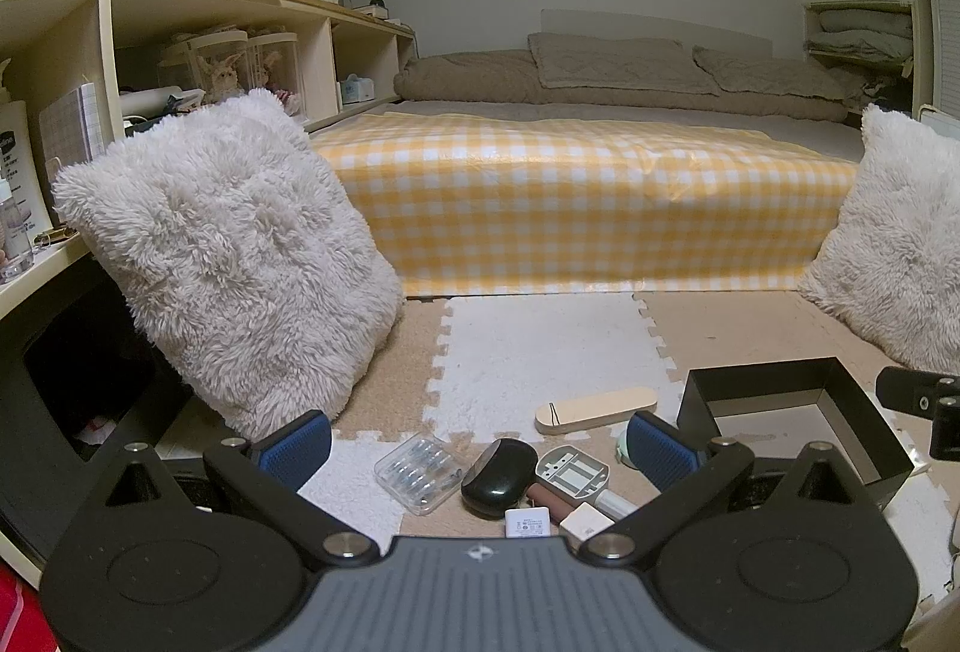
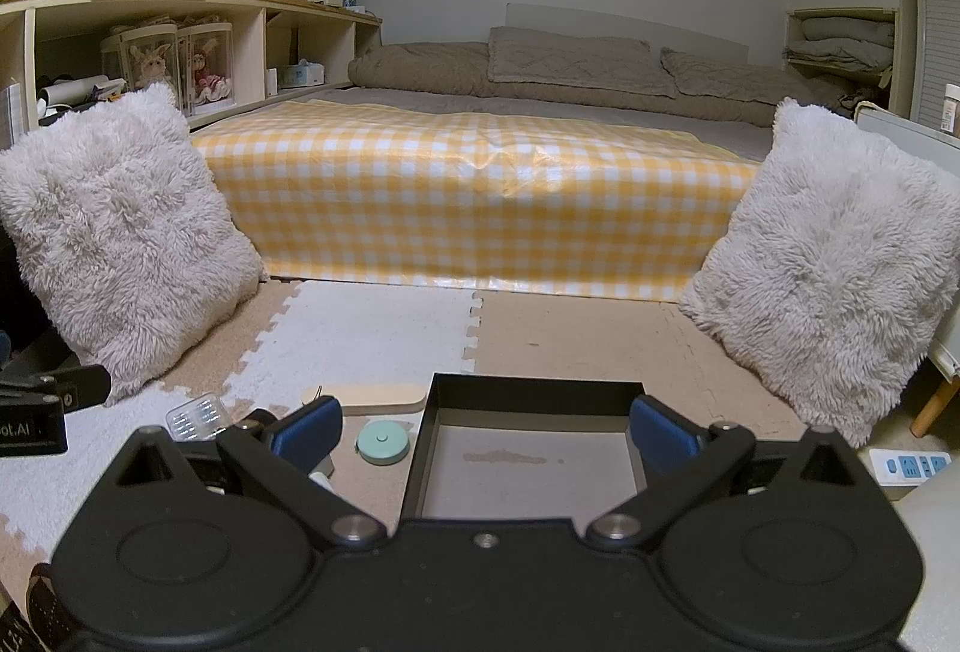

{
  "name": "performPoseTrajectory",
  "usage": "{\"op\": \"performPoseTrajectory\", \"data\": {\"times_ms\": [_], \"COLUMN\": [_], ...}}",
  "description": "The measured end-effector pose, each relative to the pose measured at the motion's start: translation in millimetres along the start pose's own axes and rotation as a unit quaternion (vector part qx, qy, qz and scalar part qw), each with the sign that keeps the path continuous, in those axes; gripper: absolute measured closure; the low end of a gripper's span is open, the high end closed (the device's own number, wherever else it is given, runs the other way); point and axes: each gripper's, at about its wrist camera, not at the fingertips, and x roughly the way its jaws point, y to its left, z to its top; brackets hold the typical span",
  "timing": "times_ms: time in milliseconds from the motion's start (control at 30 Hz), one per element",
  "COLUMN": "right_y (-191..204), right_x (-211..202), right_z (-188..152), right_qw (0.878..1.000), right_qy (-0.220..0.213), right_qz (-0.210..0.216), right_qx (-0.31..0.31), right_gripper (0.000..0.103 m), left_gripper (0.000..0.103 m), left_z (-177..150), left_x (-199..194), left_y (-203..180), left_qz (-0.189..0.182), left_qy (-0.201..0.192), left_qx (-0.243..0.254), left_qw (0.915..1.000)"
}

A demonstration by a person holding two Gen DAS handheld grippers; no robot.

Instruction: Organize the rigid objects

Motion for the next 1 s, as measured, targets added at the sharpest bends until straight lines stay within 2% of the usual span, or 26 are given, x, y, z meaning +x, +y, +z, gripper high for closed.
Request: {"op": "performPoseTrajectory", "data": {"times_ms": [933,1000], "right_y": [0.0,-1.7], "right_x": [-1.8,-2.4], "right_z": [1.2,-0.9], "right_qw": [1.000,1.000], "right_qy": [-0.003,-0.005], "right_qz": [0.001,0.000], "right_qx": [0.003,0.004], "right_gripper": [0.000,0.000], "left_gripper": [0.000,0.000], "left_z": [0.8,-9.1], "left_x": [-0.5,3.2], "left_y": [-0.1,-9.3], "left_qz": [-0.002,-0.008], "left_qy": [-0.002,-0.004], "left_qx": [0.000,0.002], "left_qw": [1.0000,1.0000]}}
